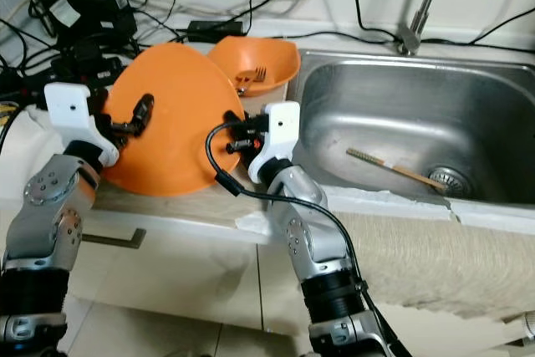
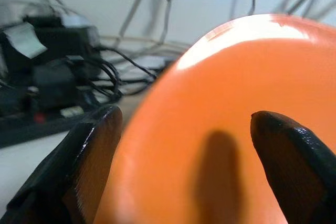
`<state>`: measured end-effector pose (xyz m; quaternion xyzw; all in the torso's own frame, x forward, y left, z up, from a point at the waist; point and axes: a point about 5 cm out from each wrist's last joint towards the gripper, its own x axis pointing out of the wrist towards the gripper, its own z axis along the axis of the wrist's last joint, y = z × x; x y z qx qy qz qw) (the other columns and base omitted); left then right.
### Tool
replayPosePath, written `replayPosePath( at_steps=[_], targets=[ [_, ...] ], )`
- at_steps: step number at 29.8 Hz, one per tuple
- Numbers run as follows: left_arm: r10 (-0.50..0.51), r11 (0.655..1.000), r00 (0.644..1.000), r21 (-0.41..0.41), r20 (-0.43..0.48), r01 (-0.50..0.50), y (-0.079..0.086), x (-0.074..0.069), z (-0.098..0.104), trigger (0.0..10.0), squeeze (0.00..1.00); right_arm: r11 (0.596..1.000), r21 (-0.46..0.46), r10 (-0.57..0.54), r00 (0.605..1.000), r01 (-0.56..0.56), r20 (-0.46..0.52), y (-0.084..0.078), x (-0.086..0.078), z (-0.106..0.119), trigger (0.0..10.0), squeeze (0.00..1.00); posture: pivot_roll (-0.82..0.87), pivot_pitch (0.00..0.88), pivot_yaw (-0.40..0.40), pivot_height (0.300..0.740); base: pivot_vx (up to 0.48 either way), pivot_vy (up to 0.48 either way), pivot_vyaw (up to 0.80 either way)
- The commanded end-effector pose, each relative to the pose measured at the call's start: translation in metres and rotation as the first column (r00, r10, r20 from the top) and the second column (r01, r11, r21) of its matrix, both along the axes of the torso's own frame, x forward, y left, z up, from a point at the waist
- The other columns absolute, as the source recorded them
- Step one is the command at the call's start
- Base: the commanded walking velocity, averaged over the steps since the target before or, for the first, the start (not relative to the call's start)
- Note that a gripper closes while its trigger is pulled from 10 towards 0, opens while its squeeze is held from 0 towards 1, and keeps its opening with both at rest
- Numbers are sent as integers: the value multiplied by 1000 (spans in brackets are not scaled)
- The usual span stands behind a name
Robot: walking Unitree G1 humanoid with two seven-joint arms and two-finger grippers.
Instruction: Kitchen organization
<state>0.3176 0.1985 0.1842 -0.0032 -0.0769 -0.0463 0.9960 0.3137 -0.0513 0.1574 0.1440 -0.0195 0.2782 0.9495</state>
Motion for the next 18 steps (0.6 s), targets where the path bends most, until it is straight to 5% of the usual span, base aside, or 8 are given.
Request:
replayPosePath(
  at_steps=[1,14,18],
  targets=[
    [48,999,999,-24,22,-47,7,-4,5,10000,0,992,-124,-10,997,1,-71,-5,-2,-24,0,0,37,0,65,736,0,0,0],
    [79,995,996,-52,-47,-82,11,-44,-11,10000,0,988,-147,-40,999,36,-27,-12,3,-22,0,0,69,0,64,736,0,0,0],
    [59,996,994,-67,-88,-65,3,-72,-24,10000,0,987,-154,-44,999,41,-11,-15,6,-20,0,0,86,0,51,736,0,0,0]
  ],
)
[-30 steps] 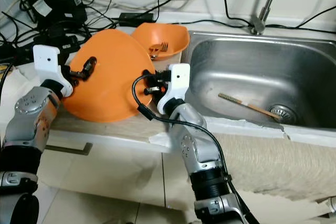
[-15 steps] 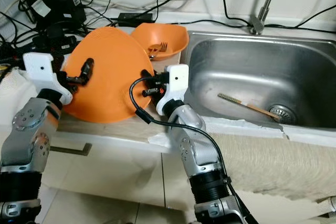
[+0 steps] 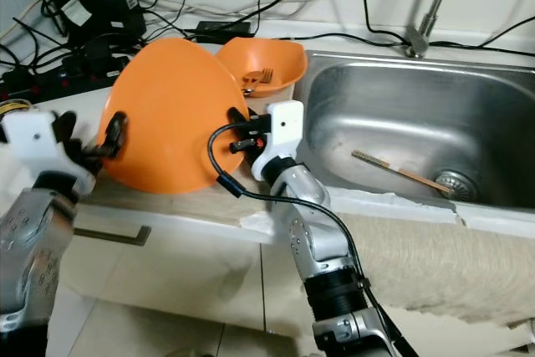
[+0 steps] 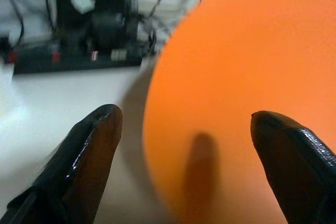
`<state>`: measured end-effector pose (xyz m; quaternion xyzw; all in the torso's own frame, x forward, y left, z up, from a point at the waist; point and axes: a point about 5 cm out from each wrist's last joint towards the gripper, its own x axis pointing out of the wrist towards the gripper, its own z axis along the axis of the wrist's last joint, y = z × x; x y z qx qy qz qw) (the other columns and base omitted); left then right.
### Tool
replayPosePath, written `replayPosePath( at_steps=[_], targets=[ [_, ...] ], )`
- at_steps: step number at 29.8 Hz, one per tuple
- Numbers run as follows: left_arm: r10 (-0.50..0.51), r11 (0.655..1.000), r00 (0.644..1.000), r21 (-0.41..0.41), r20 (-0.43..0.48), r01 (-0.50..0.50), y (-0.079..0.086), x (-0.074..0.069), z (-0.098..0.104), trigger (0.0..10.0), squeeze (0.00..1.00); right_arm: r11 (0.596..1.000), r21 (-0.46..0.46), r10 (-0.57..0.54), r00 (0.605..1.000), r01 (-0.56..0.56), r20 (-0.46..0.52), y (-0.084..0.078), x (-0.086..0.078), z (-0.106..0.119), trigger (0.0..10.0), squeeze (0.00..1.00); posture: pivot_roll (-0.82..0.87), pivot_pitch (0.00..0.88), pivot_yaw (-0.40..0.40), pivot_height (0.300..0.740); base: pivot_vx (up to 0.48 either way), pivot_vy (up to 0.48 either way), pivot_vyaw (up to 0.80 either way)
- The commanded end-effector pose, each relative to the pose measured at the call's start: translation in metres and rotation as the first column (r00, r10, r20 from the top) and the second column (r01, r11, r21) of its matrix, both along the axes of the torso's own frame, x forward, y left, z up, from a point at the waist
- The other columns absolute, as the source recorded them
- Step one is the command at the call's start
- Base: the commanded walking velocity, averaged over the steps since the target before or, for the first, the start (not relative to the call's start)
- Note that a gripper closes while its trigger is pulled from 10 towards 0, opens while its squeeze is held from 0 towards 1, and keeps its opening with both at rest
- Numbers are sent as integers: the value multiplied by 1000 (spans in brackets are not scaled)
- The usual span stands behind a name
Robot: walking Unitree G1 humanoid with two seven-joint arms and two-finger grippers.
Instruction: Kitchen organization
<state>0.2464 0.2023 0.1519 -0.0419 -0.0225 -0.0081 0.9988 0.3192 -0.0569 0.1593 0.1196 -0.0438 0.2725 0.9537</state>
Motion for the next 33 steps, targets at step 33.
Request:
replayPosePath(
  at_steps=[33],
  targets=[
    [-98,995,995,11,20,97,-35,-6,11,10000,0,995,-90,-20,983,37,183,-11,22,44,0,0,76,0,38,736,0,0,0]
  ],
)
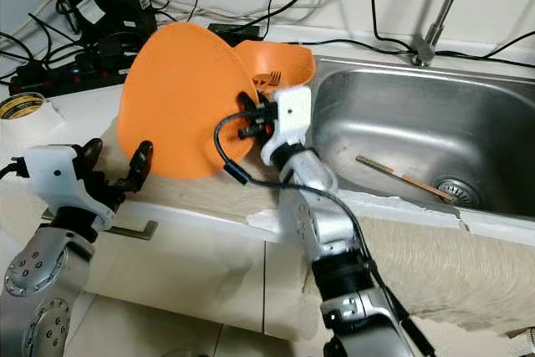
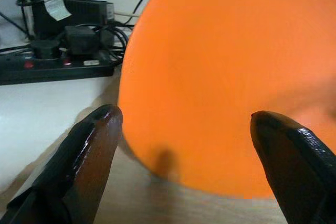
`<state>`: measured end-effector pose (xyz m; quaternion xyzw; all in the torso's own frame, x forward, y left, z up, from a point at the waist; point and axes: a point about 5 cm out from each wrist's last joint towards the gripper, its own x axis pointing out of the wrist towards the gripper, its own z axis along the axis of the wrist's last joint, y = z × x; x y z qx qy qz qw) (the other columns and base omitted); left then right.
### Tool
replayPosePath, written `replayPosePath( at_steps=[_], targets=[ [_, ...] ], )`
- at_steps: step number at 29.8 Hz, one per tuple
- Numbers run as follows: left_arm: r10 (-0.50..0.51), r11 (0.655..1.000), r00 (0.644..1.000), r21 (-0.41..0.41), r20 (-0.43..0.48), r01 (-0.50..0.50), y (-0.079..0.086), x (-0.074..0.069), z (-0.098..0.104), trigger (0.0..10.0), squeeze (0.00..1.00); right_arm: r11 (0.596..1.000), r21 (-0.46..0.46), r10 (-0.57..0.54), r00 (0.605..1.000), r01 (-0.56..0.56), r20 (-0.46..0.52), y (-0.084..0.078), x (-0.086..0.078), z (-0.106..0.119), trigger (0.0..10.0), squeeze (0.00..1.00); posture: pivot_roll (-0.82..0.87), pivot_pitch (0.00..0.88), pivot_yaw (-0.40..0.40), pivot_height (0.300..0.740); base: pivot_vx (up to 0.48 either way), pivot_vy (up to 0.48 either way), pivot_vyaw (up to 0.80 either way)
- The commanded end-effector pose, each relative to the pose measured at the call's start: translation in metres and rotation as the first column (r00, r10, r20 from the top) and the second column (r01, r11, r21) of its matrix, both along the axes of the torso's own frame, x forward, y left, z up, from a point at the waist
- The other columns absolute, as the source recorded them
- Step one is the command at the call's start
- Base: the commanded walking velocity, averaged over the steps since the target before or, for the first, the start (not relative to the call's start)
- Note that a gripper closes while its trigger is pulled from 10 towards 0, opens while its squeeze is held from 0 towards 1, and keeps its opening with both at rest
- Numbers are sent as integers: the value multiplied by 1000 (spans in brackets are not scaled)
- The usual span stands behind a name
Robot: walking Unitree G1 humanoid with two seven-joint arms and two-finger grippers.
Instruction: Kitchen organization
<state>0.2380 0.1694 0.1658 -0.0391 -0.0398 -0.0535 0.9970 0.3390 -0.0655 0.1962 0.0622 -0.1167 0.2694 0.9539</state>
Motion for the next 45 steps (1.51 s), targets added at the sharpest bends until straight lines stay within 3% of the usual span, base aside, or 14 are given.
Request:
replayPosePath(
  at_steps=[1,3,10,18,27,29,36,42,45],
  targets=[
    [-10,1000,1000,4,-18,10,-2,2,-3,10000,0,1000,-14,8,1000,-7,26,-1,4,14,0,0,76,0,38,736,0,0,0],
    [-18,1000,1000,5,-16,18,-4,3,-3,10000,0,999,3,35,997,-36,69,2,7,32,0,0,76,0,36,736,0,0,0],
    [-27,1000,1000,8,-12,27,-6,5,-3,10000,0,995,-2,97,981,-98,166,9,11,63,0,0,73,0,38,736,0,0,0],
    [-39,999,999,11,-13,39,-8,9,-4,10000,0,981,2,184,933,-194,308,22,8,109,0,0,64,0,46,736,0,0,0],
    [-51,999,999,13,-10,51,-11,12,-4,10000,0,974,-47,221,884,-222,413,34,8,136,0,0,59,0,47,736,0,0,0],
    [-52,999,999,12,-9,52,-11,12,-4,10000,0,977,-52,211,878,-209,429,32,9,141,0,0,59,0,46,736,0,0,0],
    [-51,999,999,10,-7,51,-14,15,-5,10000,0,998,-63,54,842,-24,537,-1,22,167,0,0,49,0,49,736,0,0,0],
    [-61,998,998,7,-6,61,-16,18,-5,10000,0,996,-75,-5,825,57,565,-16,27,172,0,0,39,0,54,736,0,0,0],
    [-70,998,998,4,-5,70,-18,20,-5,10000,0,989,-74,-66,821,130,567,-33,33,172,0,0,30,0,59,736,0,0,0]
  ],
)
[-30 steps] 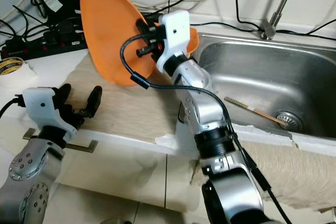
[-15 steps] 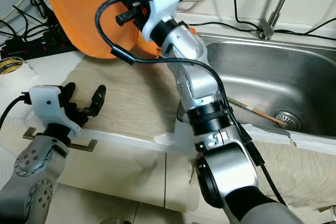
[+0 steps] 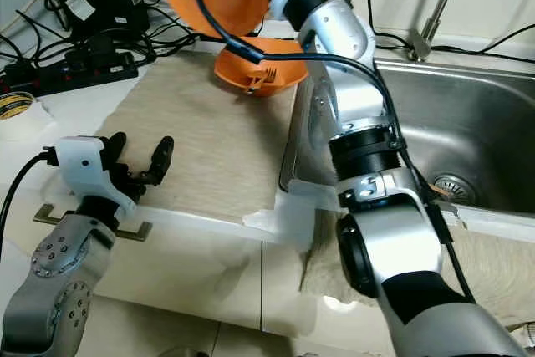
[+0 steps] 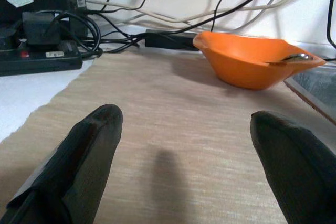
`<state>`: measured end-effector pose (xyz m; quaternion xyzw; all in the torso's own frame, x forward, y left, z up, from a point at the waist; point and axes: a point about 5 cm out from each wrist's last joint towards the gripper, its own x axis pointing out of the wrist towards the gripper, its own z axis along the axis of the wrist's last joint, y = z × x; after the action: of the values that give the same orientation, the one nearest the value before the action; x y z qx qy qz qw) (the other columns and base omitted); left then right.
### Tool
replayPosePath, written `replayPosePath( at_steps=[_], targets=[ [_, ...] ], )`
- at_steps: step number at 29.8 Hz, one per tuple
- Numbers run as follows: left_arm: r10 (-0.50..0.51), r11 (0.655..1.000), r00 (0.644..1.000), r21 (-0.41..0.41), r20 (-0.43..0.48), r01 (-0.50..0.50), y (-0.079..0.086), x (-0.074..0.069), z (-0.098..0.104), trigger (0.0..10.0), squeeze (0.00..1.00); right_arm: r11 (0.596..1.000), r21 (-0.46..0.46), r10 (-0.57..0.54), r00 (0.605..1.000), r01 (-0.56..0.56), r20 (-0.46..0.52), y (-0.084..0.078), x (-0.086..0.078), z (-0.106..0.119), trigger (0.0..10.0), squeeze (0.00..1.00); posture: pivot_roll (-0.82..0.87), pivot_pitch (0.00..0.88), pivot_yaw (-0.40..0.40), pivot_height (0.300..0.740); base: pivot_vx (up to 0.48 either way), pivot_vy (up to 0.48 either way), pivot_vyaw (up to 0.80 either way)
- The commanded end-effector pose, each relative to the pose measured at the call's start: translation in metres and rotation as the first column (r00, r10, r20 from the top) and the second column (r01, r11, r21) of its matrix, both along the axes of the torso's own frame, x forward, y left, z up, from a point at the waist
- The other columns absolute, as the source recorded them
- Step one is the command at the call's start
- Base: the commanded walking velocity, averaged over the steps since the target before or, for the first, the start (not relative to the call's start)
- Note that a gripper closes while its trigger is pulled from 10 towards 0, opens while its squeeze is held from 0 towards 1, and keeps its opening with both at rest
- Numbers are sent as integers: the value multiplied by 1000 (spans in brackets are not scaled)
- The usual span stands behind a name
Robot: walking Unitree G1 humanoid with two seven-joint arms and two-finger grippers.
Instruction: Kitchen organization
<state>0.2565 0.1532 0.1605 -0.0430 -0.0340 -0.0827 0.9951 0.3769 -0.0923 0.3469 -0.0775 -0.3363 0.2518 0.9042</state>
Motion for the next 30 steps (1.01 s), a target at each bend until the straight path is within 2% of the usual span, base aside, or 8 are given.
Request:
replayPosePath(
  at_steps=[1,15,18,21,26,27,29,30],
  targets=[
    [-10,1000,1000,9,5,10,-2,1,0,10000,0,999,33,-24,996,21,91,-6,-5,21,0,0,30,0,59,736,0,0,0],
    [-20,1000,1000,11,5,20,-3,3,-1,10000,0,965,68,-263,945,255,192,-63,-4,37,0,0,18,0,69,736,0,0,0],
    [-21,1000,1000,10,4,21,-4,4,-1,10000,0,946,51,-324,928,320,184,-82,-3,31,0,0,12,0,70,736,0,0,0],
    [-22,1000,1000,9,3,22,-4,4,-1,10000,0,941,45,-339,923,337,180,-86,-3,28,0,0,10,0,70,736,0,0,0],
    [-28,1000,1000,6,0,28,-5,5,-2,10000,0,915,24,-400,902,402,160,-106,-4,16,0,0,-4,0,76,736,0,0,0],
    [-32,999,999,5,-1,32,-5,5,-2,10000,0,902,14,-429,891,432,150,-116,-4,11,0,0,-7,0,78,736,0,0,0],
    [-34,999,999,5,-2,34,-5,5,-2,10000,0,895,10,-442,886,445,143,-120,-5,8,0,0,-7,0,78,736,0,0,0],
    [-36,999,999,4,-4,36,-5,5,-3,10000,0,878,-8,-474,871,479,129,-131,-6,1,0,0,-11,0,81,736,0,0,0]
  ],
)
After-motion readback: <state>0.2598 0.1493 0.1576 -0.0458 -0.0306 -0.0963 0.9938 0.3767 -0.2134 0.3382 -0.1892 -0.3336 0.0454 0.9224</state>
